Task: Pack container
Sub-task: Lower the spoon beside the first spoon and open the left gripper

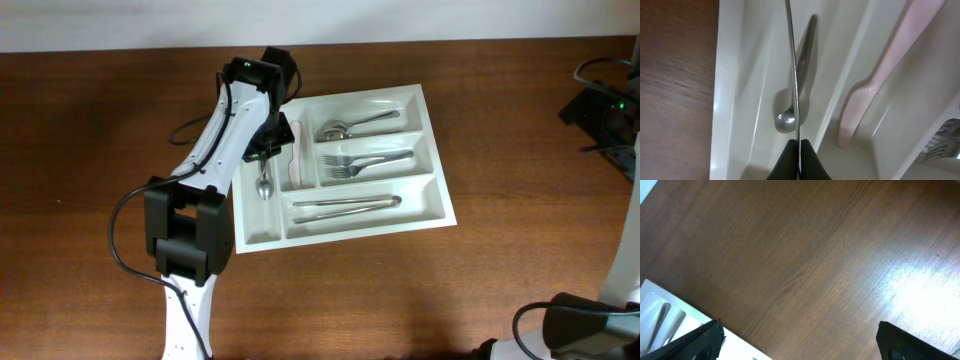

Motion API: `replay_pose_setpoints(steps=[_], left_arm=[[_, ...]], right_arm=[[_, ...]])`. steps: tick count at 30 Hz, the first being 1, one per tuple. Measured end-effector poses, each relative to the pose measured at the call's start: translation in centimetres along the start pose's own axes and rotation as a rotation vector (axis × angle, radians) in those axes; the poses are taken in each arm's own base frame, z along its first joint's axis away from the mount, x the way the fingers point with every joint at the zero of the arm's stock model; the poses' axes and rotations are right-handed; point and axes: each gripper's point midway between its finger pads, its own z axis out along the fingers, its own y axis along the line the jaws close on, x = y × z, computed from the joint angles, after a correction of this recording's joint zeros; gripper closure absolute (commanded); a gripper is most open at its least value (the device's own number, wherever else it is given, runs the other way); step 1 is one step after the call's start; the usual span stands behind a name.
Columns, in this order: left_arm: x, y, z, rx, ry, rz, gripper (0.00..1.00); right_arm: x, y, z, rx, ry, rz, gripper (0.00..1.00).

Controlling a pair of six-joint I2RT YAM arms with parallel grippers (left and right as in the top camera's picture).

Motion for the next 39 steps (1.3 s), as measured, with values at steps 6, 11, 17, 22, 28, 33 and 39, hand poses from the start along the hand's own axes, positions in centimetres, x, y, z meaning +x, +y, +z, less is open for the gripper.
replay_pose_setpoints(steps=[6,11,17,22,28,33,39], left_arm=[[0.6,0.3,1.3,-0.017,0.024,0.023,0.98],[1.5,0.8,3.3,-0.041,0.054,0.069,0.98],[2.0,1.0,5.0,-0.045,0.064,0.118,0.98],[1.5,0.7,5.1,-0.035,0.045,0.142,0.98],[1.0,1.2,5.1,-0.065,0.02,0.16,0.98],[0.7,1.3,5.1,-0.069,0.009,0.156,0.98],[0.4,1.7,5.1,-0.071,0.009,0.149,0.88]], right_arm=[[0.0,0.0,0.0,0.0,0.0,0.0,0.01],[0.0,0.0,0.0,0.0,0.0,0.0,0.01],[0.0,0.0,0.0,0.0,0.0,0.0,0.01],[0.0,0.0,0.0,0.0,0.0,0.0,0.01],[0.0,0.0,0.0,0.0,0.0,0.0,0.01],[0.0,0.0,0.0,0.0,0.0,0.0,0.01],[0.0,0.0,0.0,0.0,0.0,0.0,0.01]])
